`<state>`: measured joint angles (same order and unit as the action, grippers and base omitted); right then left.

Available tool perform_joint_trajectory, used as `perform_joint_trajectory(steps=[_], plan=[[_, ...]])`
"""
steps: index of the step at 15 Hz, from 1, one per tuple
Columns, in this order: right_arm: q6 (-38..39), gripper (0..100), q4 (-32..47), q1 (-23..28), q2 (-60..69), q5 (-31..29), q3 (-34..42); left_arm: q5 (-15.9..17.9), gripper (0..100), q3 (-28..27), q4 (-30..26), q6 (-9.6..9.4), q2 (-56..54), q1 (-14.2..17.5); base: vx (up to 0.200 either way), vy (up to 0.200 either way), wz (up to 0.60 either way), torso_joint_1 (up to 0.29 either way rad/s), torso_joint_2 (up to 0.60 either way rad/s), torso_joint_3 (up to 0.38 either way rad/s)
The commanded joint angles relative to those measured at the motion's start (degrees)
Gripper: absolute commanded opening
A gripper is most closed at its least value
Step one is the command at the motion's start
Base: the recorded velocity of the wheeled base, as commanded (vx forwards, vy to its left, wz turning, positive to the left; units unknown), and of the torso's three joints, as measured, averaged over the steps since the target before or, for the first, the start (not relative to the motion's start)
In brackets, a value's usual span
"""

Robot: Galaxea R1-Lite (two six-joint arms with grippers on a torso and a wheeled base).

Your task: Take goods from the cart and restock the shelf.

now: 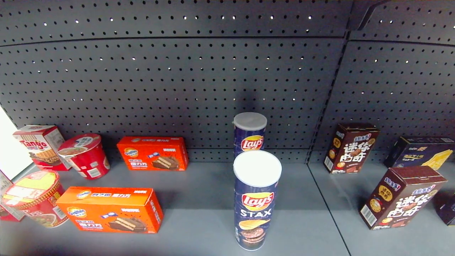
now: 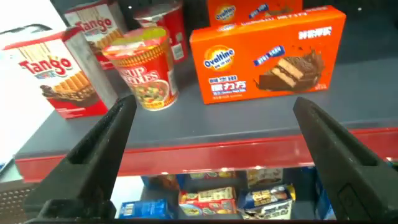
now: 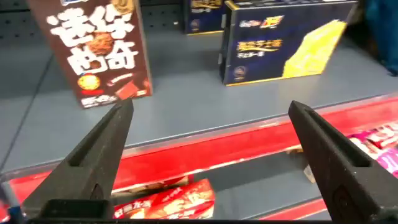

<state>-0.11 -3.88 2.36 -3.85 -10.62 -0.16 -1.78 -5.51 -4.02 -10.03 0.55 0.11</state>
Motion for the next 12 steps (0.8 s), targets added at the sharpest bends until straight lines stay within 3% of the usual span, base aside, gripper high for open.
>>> perform_joint_trajectory(steps=[1, 4, 6, 7, 10, 12], plan=[[-0.59, 100, 1.68, -2.28, 2.8, 10.09, 0.16, 0.73, 100, 1.73, 0.24, 0.28, -0.28, -0.02, 0.0, 0.0, 0.0, 0.0, 0.0, 0.0], [-0.51, 100, 3.44, -2.36, 3.85, 11.67, 0.16, 2.31, 100, 4.02, 3.94, 2.56, -0.28, -0.02, 0.0, 0.0, 0.0, 0.0, 0.0, 0.0], [0.2, 100, 3.53, -2.36, 3.85, 11.41, 0.16, 8.11, 100, 4.89, 4.29, 3.0, -0.28, -0.02, 0.0, 0.0, 0.0, 0.0, 0.0, 0.0], [0.2, 100, 3.53, -2.36, 3.85, 11.41, 0.16, 9.25, 100, 5.25, 4.37, 2.83, -0.28, -0.02, 0.0, 0.0, 0.0, 0.0, 0.0, 0.0], [0.2, 100, 3.53, -2.36, 3.85, 11.41, 0.16, 9.69, 100, 5.25, 4.02, 3.09, -0.11, -0.37, 0.0, 0.0, 0.0, 0.0, 0.0, 0.0], [0.2, 100, 3.53, -2.36, 3.85, 11.41, 0.16, 8.28, 100, 5.33, 4.02, 3.62, -0.2, -0.37, 0.0, 0.0, 0.0, 0.0, 0.0, 0.0]])
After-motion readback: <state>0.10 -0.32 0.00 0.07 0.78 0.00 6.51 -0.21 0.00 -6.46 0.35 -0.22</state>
